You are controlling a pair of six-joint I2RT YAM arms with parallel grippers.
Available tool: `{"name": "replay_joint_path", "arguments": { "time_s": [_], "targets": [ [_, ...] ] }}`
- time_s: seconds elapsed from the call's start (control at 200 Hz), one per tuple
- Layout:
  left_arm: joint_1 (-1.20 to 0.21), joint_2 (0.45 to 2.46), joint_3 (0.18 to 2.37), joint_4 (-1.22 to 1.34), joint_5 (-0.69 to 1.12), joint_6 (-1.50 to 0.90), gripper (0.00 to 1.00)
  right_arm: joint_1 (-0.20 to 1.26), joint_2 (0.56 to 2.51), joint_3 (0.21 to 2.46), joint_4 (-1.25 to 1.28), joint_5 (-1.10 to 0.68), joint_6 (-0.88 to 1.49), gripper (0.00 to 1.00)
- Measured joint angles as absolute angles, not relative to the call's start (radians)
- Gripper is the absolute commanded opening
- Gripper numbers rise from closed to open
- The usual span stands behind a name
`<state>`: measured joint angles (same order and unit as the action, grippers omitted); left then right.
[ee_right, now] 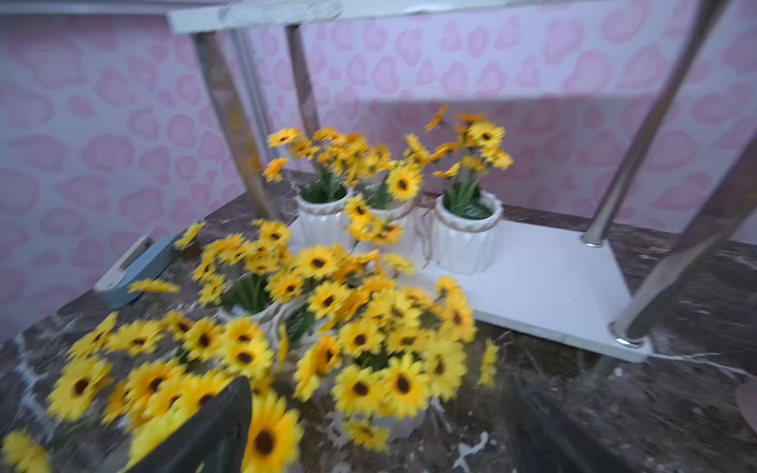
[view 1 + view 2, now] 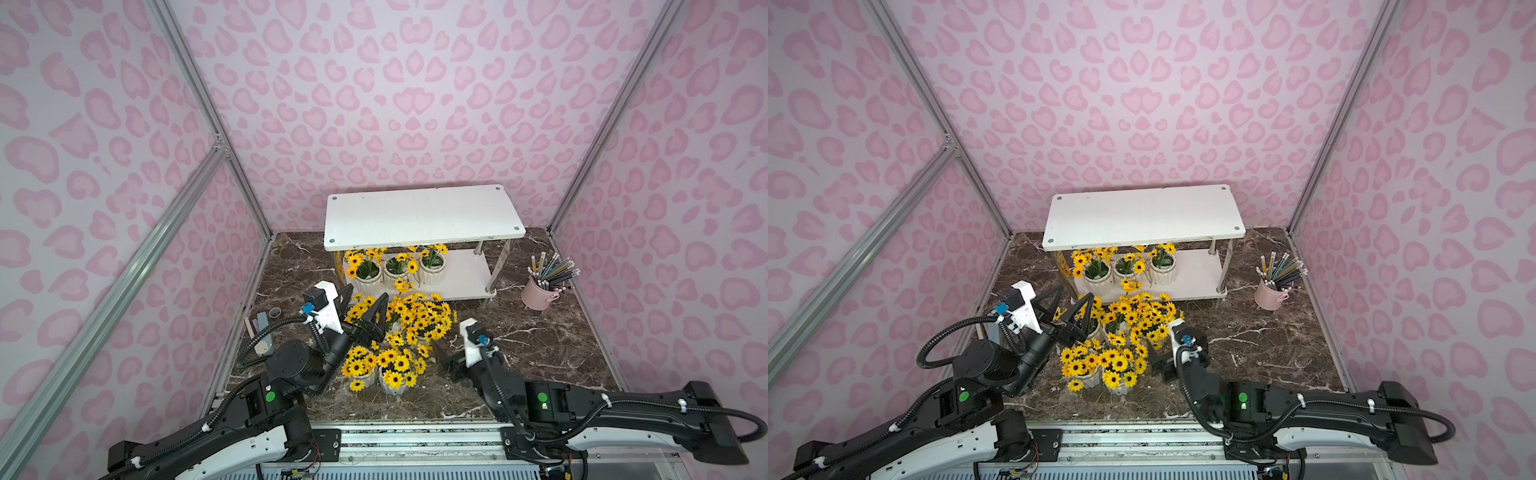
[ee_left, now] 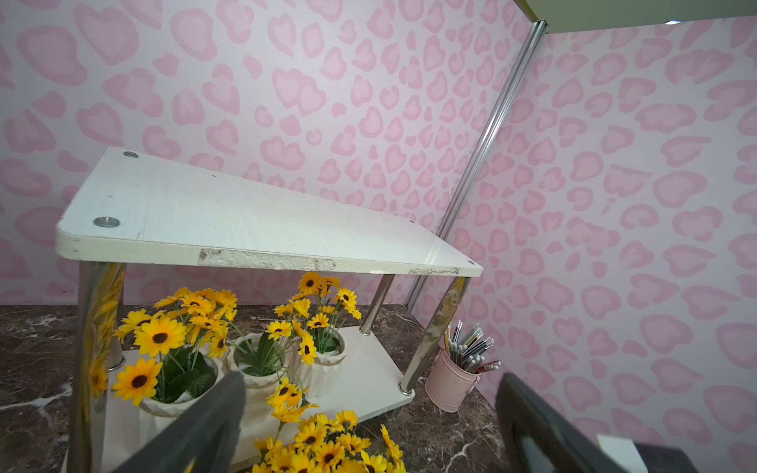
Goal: Take the sunflower pots off the shelves
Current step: Place the sunflower pot at the center of the board, then pick up the sunflower pot from the shelf.
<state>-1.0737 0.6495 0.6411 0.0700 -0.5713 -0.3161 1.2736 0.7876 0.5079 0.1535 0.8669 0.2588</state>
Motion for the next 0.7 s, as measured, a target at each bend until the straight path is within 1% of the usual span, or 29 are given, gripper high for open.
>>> {"name": "replay_joint_path", "arguments": {
  "time_s": [0.095, 0.16, 0.21, 0.33, 0.51, 0.56, 0.645, 0.705],
  "targets": [
    [-1.074, 0.654, 0.641, 0.070, -0.562, -0.323, 0.97, 1.046, 0.698, 0.480, 0.188, 0.766, 0.212, 0.91],
    [-1.074, 0.657, 0.641, 0.069, -0.556, -0.326, 0.97, 0.878, 0.704, 0.493, 0.203, 0.670, 0.199, 0.94],
    [-1.074, 0.660, 0.641, 0.064, -0.552, -0.334, 0.97, 0.781, 0.740, 0.518, 0.202, 0.599, 0.191, 0.97],
    [-1.074, 0.661, 0.641, 0.049, -0.550, -0.344, 0.97, 0.689, 0.841, 0.561, 0.217, 0.455, 0.182, 0.98],
    [-1.074, 0.664, 0.645, 0.034, -0.562, -0.369, 0.97, 0.640, 1.055, 0.674, 0.209, 0.323, 0.175, 0.99],
    [-1.073, 0.667, 0.648, 0.030, -0.570, -0.375, 0.97, 0.621, 1.097, 0.696, 0.210, 0.292, 0.168, 0.94],
    [-1.074, 0.666, 0.652, 0.015, -0.577, -0.387, 0.97, 0.579, 1.152, 0.710, 0.224, 0.254, 0.158, 0.80],
    [-1.074, 0.661, 0.653, 0.001, -0.583, -0.397, 0.97, 0.556, 1.197, 0.722, 0.231, 0.224, 0.148, 0.74]
  ]
}}
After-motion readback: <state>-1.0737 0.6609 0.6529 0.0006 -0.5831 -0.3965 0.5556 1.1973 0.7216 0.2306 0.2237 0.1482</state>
